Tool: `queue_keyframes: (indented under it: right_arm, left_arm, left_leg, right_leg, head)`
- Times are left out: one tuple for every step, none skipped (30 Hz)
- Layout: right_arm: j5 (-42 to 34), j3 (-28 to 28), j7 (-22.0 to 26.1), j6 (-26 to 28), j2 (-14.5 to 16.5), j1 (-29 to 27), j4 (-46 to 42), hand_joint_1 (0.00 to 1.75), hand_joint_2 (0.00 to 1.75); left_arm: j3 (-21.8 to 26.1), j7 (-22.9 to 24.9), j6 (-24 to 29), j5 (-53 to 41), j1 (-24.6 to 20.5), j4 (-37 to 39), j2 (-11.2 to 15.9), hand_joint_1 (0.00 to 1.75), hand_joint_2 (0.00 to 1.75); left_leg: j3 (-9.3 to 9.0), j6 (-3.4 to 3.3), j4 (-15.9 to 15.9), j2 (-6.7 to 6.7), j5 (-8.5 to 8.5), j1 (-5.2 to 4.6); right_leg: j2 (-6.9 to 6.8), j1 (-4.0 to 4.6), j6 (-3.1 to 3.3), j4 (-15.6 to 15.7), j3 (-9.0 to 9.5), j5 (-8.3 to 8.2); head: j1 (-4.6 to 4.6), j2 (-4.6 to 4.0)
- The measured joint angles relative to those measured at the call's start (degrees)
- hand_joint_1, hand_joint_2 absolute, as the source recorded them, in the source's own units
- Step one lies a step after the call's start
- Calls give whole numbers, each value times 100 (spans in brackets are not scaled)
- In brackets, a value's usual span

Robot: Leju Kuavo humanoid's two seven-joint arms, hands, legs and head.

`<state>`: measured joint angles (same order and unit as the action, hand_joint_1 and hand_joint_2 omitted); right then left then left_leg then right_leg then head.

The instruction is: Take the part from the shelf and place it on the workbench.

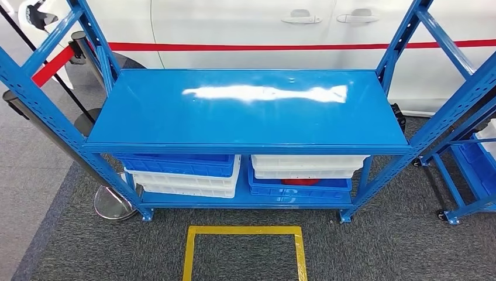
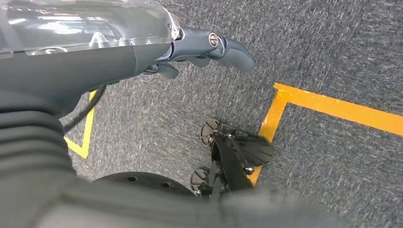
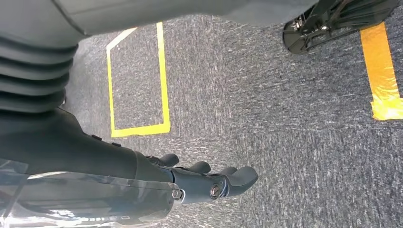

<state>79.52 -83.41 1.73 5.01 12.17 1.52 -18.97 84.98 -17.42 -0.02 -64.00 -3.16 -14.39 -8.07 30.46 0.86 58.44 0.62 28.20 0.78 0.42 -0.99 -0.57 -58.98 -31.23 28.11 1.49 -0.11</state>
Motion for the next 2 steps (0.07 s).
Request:
queue_keyframes:
  right_arm:
    - [3, 0, -13, -2, 0, 4, 0, 0, 175]
    - [4, 0, -20, -3, 0, 5, 0, 0, 175]
  left_arm:
    - [0, 12, 14, 2, -2, -1, 0, 0, 175]
    - [0, 17, 21, 3, -3, -1, 0, 0, 175]
  left_leg:
    - [0, -3, 1, 0, 1, -5]
    - [0, -4, 2, 0, 1, -7]
  right_leg:
    - [0, -4, -8, 2, 1, 0]
    - [0, -6, -13, 3, 1, -1]
  head:
    - [0, 0]
    - [0, 0]
